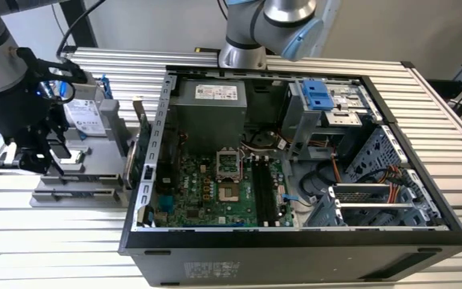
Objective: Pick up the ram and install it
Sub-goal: 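Pick up the ram and move it above insertion slot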
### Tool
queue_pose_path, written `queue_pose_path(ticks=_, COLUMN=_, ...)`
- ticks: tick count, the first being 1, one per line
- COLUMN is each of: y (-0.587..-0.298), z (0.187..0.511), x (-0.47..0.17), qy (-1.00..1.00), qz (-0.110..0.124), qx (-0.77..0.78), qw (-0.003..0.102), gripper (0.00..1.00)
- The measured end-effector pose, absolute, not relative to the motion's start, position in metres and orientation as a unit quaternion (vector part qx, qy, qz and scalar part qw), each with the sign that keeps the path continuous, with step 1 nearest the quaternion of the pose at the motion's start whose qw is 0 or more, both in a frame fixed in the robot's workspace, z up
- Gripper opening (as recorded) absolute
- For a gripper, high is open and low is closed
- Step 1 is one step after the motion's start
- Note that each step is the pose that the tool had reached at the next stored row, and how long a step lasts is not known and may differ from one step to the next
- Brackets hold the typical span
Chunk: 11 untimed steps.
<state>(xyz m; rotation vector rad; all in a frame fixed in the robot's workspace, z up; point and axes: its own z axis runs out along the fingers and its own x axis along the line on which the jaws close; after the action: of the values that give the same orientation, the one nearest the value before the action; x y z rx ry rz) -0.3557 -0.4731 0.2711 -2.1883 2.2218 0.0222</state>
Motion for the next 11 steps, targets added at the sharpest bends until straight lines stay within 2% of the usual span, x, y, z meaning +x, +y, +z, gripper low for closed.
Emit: queue_pose_path(ticks=11, y=-0.476, z=0.251, x=-0.355, qy=0.712, qz=0.007, qx=-0.702, qw=0.011, gripper=1.00)
